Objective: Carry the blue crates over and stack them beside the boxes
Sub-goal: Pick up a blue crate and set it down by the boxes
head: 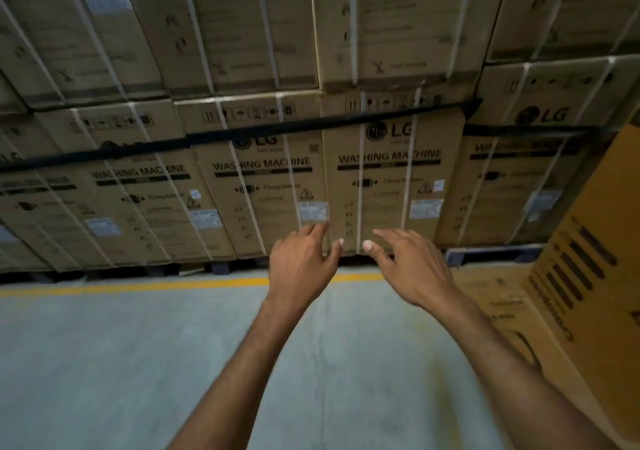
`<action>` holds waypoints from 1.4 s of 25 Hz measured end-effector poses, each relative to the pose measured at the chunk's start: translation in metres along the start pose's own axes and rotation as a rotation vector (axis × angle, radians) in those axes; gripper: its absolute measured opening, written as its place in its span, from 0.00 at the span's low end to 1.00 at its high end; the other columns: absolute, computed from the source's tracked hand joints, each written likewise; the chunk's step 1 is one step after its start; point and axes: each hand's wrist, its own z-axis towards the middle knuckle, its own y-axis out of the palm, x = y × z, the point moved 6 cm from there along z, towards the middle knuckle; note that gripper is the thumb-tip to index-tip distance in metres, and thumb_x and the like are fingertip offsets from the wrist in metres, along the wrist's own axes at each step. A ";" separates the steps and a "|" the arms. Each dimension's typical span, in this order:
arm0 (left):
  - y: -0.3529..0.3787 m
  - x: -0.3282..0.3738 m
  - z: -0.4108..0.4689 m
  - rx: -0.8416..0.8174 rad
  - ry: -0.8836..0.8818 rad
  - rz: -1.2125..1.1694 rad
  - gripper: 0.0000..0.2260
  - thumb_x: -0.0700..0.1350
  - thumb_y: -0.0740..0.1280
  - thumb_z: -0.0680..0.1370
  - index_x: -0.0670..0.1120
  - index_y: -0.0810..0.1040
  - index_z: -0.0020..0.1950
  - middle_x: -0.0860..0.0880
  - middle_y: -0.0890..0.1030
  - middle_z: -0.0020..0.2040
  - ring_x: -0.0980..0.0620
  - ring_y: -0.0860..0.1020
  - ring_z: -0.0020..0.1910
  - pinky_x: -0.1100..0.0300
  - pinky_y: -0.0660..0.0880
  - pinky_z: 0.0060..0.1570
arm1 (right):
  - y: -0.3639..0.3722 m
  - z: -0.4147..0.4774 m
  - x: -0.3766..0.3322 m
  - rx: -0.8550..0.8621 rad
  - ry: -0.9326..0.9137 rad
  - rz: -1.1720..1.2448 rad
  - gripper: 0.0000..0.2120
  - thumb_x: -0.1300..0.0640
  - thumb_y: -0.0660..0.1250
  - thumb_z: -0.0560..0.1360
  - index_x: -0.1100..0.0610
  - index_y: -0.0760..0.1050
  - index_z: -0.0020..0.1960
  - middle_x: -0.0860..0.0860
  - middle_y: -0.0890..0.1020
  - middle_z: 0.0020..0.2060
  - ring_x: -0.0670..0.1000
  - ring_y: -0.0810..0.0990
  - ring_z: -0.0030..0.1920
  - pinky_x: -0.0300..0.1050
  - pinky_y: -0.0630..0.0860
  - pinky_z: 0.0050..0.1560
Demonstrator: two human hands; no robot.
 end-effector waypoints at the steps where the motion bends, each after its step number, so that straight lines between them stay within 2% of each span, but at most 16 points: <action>1: 0.006 0.001 -0.007 -0.032 -0.008 0.017 0.20 0.62 0.59 0.81 0.54 0.75 0.67 0.53 0.83 0.57 0.49 0.82 0.52 0.56 0.76 0.43 | 0.004 -0.008 0.005 -0.017 0.016 -0.013 0.27 0.34 0.54 0.81 0.49 0.73 0.70 0.48 0.79 0.65 0.52 0.76 0.65 0.49 0.74 0.60; 3: 0.018 0.004 -0.021 -0.092 0.002 0.021 0.18 0.61 0.59 0.80 0.55 0.75 0.65 0.53 0.84 0.54 0.48 0.83 0.49 0.58 0.74 0.38 | 0.014 -0.023 0.010 -0.026 0.003 -0.073 0.24 0.36 0.57 0.80 0.49 0.76 0.68 0.47 0.81 0.63 0.52 0.77 0.63 0.48 0.75 0.58; 6: 0.034 0.007 -0.050 -0.197 0.083 -0.026 0.16 0.61 0.59 0.81 0.56 0.75 0.64 0.54 0.84 0.54 0.49 0.83 0.50 0.58 0.76 0.38 | 0.025 -0.058 0.015 -0.039 0.014 -0.102 0.21 0.38 0.61 0.79 0.48 0.78 0.65 0.45 0.82 0.60 0.50 0.78 0.61 0.46 0.75 0.57; 11: 0.048 0.011 -0.103 -0.300 0.321 -0.075 0.16 0.60 0.58 0.82 0.56 0.76 0.65 0.56 0.84 0.56 0.52 0.82 0.52 0.57 0.77 0.39 | 0.035 -0.131 0.012 0.059 0.212 -0.002 0.19 0.37 0.60 0.80 0.47 0.80 0.61 0.42 0.84 0.54 0.46 0.81 0.55 0.42 0.76 0.50; 14: 0.050 0.017 -0.147 -0.320 0.455 -0.221 0.17 0.60 0.60 0.82 0.54 0.77 0.66 0.56 0.82 0.61 0.53 0.80 0.58 0.56 0.77 0.49 | 0.039 -0.197 0.001 0.227 0.306 0.027 0.17 0.42 0.61 0.81 0.52 0.82 0.56 0.46 0.85 0.50 0.48 0.81 0.51 0.45 0.77 0.51; 16: 0.053 0.026 -0.172 -0.371 0.491 -0.344 0.17 0.60 0.61 0.82 0.55 0.76 0.66 0.57 0.81 0.62 0.55 0.78 0.61 0.56 0.74 0.55 | 0.047 -0.243 -0.005 0.261 0.387 0.011 0.16 0.44 0.63 0.80 0.54 0.82 0.56 0.47 0.85 0.50 0.49 0.81 0.50 0.47 0.77 0.52; 20: 0.049 0.068 -0.217 -0.473 0.646 -0.513 0.17 0.58 0.63 0.81 0.55 0.74 0.69 0.56 0.79 0.64 0.55 0.75 0.64 0.57 0.70 0.61 | 0.050 -0.335 -0.010 0.246 0.602 -0.072 0.17 0.42 0.65 0.79 0.53 0.81 0.59 0.48 0.85 0.52 0.50 0.82 0.52 0.51 0.78 0.52; 25: 0.013 0.148 -0.293 -0.479 1.008 -0.619 0.18 0.55 0.62 0.82 0.52 0.73 0.71 0.55 0.75 0.69 0.54 0.71 0.70 0.58 0.65 0.65 | 0.008 -0.458 -0.026 0.427 0.825 -0.193 0.16 0.44 0.67 0.78 0.54 0.82 0.58 0.48 0.85 0.51 0.49 0.82 0.50 0.50 0.77 0.49; 27: -0.004 0.180 -0.336 -0.490 1.153 -0.597 0.18 0.55 0.62 0.83 0.52 0.73 0.71 0.55 0.77 0.67 0.54 0.75 0.66 0.56 0.70 0.61 | -0.004 -0.514 -0.035 0.532 0.984 -0.145 0.14 0.44 0.68 0.78 0.50 0.82 0.58 0.44 0.84 0.48 0.45 0.81 0.49 0.45 0.76 0.49; 28: -0.012 0.199 -0.363 -0.522 1.213 -0.577 0.18 0.56 0.61 0.82 0.53 0.74 0.70 0.55 0.80 0.64 0.54 0.78 0.60 0.56 0.73 0.56 | -0.009 -0.548 -0.041 0.592 1.085 -0.087 0.13 0.43 0.68 0.78 0.48 0.81 0.57 0.41 0.83 0.47 0.42 0.80 0.48 0.43 0.76 0.49; 30: -0.024 0.232 -0.418 -0.646 1.282 -0.520 0.17 0.61 0.59 0.82 0.57 0.75 0.67 0.57 0.83 0.56 0.56 0.82 0.50 0.58 0.78 0.45 | -0.008 -0.614 -0.052 0.696 1.235 0.061 0.12 0.41 0.67 0.77 0.45 0.82 0.55 0.39 0.83 0.44 0.39 0.80 0.47 0.41 0.76 0.47; 31: -0.030 0.248 -0.450 -0.722 1.308 -0.498 0.18 0.64 0.58 0.81 0.58 0.76 0.65 0.59 0.84 0.54 0.58 0.83 0.48 0.60 0.78 0.43 | -0.007 -0.650 -0.059 0.751 1.293 0.135 0.11 0.41 0.67 0.77 0.45 0.82 0.53 0.39 0.84 0.43 0.39 0.81 0.46 0.41 0.77 0.45; 35: -0.064 0.304 -0.599 -0.952 1.384 -0.498 0.19 0.69 0.58 0.77 0.60 0.77 0.58 0.63 0.84 0.48 0.61 0.82 0.46 0.59 0.79 0.45 | -0.002 -0.806 -0.094 0.996 1.479 0.412 0.03 0.50 0.71 0.77 0.44 0.83 0.48 0.42 0.85 0.38 0.42 0.82 0.43 0.43 0.77 0.44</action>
